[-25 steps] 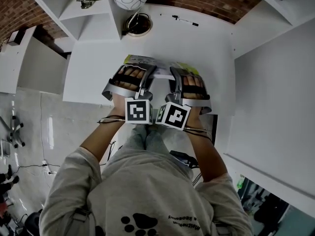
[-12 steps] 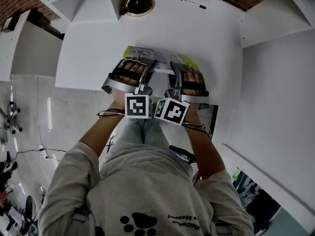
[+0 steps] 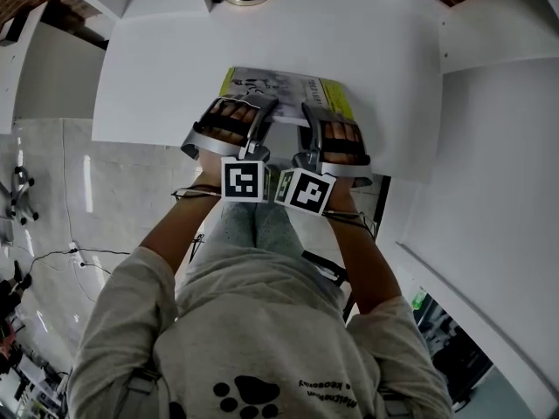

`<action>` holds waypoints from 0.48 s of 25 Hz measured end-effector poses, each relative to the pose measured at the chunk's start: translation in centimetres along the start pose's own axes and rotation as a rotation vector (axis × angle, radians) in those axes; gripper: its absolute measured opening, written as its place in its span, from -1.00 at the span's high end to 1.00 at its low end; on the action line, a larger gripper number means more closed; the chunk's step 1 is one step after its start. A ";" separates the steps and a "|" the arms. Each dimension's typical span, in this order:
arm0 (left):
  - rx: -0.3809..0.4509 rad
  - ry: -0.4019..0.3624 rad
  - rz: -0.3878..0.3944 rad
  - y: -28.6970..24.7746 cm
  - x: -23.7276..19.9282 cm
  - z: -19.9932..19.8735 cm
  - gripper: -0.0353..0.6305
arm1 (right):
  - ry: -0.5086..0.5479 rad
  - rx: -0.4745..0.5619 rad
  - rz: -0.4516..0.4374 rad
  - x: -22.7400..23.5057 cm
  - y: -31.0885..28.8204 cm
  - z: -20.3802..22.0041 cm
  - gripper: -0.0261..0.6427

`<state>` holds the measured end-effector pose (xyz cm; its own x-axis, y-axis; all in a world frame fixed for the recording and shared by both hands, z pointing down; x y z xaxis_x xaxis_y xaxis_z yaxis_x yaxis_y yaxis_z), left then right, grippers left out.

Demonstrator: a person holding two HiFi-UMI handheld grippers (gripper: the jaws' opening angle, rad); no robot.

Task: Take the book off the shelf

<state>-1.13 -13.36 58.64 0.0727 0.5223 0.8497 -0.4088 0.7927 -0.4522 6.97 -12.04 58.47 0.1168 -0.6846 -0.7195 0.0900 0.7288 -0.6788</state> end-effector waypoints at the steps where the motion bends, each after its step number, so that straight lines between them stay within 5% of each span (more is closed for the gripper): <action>1: 0.000 -0.003 0.006 -0.1 0.2 0.0 0.66 | 0.001 -0.002 -0.006 -0.2 -0.1 0.1 0.66; 8: -0.038 -0.058 0.091 -0.9 2.7 0.6 0.66 | 0.004 -0.016 -0.091 -2.4 -1.6 0.3 0.67; 12: -0.027 -0.021 0.151 -1.3 3.8 0.5 0.66 | 0.031 -0.027 -0.151 -3.8 -2.4 0.5 0.67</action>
<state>-0.75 -12.52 62.55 -0.0072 0.6296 0.7769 -0.3889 0.7140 -0.5822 6.80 -11.19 62.91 0.0737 -0.7866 -0.6131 0.0777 0.6174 -0.7828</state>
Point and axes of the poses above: the fingertips, and each gripper's own axes: y backward along the fingers, x to its right, z out of its underside, the point moved 10 cm from there along y, backward along the fingers, and after that the axes turned 8 degrees about -z, right-handed, at the moved point
